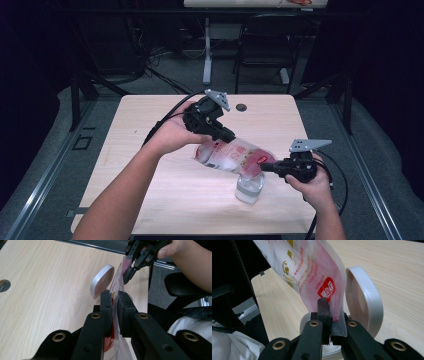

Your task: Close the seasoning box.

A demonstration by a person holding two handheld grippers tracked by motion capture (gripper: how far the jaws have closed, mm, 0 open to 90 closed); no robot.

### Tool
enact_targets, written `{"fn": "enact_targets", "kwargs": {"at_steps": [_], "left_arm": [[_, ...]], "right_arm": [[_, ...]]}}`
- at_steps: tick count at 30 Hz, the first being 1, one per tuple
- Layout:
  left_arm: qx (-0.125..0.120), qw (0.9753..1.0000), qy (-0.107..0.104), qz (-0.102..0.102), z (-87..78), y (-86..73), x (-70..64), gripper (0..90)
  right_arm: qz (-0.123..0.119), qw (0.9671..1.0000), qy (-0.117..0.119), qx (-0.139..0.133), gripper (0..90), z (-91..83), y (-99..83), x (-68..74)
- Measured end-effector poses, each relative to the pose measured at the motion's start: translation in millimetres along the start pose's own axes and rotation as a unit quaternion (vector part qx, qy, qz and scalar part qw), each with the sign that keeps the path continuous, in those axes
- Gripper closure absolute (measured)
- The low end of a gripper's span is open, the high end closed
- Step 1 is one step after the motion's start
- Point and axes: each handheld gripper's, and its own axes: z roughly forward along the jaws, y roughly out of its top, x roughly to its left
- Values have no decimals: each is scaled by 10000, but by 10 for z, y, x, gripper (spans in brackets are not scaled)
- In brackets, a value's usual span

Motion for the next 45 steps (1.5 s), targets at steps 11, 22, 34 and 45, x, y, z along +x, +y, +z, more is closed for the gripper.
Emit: {"fn": "enact_targets", "kwargs": {"at_steps": [11,22,34,45], "left_arm": [[-10,10000,6,-1,3,-2,24,839],[-22,10000,8,-5,6,-5,43,836],[-41,9999,103,13,15,-22,50,786],[-59,10000,58,-33,48,-57,64,726]], "right_arm": [[-5,10000,5,15,892,-1,1,-3],[-16,10000,-13,2,892,3,0,-4],[-11,10000,25,7,896,3,1,-6],[-19,10000,16,-10,900,4,2,-3]]}}
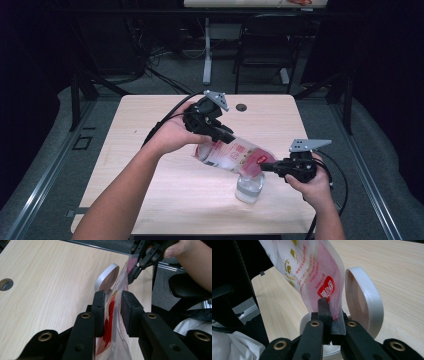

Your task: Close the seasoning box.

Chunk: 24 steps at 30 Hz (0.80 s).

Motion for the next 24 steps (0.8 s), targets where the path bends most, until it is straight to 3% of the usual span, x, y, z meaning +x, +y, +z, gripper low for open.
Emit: {"fn": "enact_targets", "kwargs": {"at_steps": [17,24], "left_arm": [[-110,9999,-14,-19,-20,-78,12,596],[-50,10000,12,-86,-43,-146,41,614]], "right_arm": [[40,10000,18,-7,900,-1,-5,-7],[40,10000,-2,0,900,-6,-13,-16]]}}
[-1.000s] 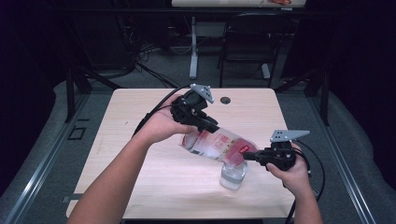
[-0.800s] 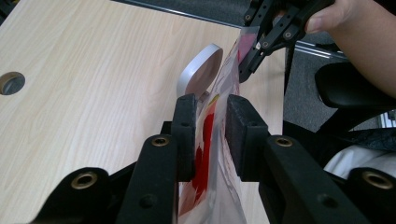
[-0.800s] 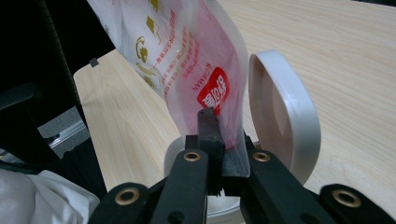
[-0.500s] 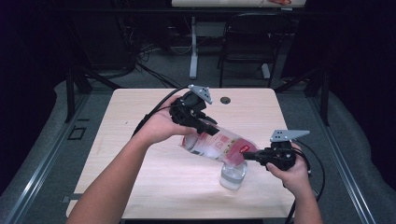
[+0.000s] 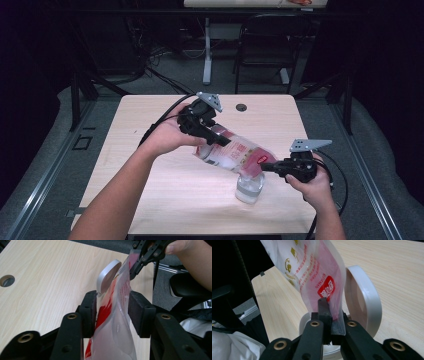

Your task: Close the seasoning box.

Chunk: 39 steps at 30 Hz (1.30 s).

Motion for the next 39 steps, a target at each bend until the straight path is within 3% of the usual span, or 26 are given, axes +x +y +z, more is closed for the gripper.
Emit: {"fn": "enact_targets", "kwargs": {"at_steps": [10,24,31,34,39], "left_arm": [[-68,10000,-2,29,-22,-85,7,638],[-140,9999,5,-68,-36,-171,33,572],[-142,9999,11,-26,-43,-185,36,642],[-122,9999,-24,-72,-50,-182,33,702],[-123,9998,-48,-120,-55,-177,34,727]], "right_arm": [[6,10000,40,-32,900,4,4,10],[7,10000,26,-37,900,4,1,6],[-10,10000,11,-40,899,3,7,16],[-12,10000,49,-41,899,0,6,11],[27,10000,70,-52,898,-4,4,6]]}}
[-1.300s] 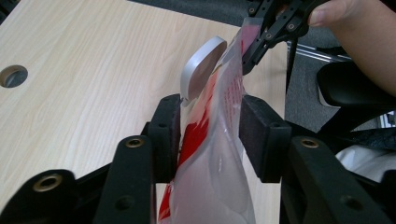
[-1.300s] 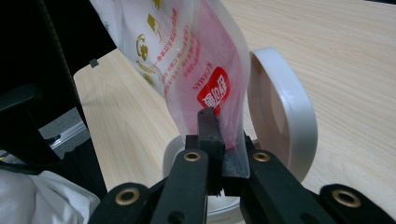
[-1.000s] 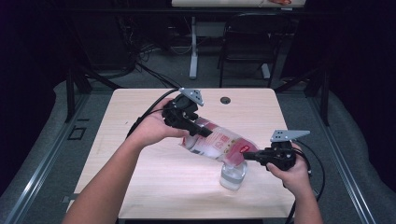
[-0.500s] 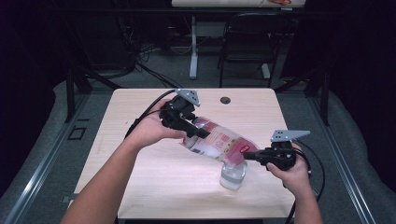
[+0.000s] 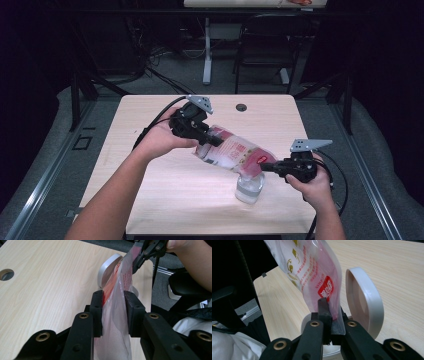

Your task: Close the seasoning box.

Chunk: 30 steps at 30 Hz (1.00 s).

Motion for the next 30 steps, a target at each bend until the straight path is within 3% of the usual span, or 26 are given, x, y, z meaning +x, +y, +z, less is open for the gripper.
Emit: {"fn": "enact_targets", "kwargs": {"at_steps": [9,30], "left_arm": [[-1,10000,60,27,-3,32,-39,754],[55,9999,80,99,-28,162,-107,758]], "right_arm": [[58,10000,37,-26,898,-6,-10,-13],[127,9990,414,85,895,-53,-22,-2]]}}
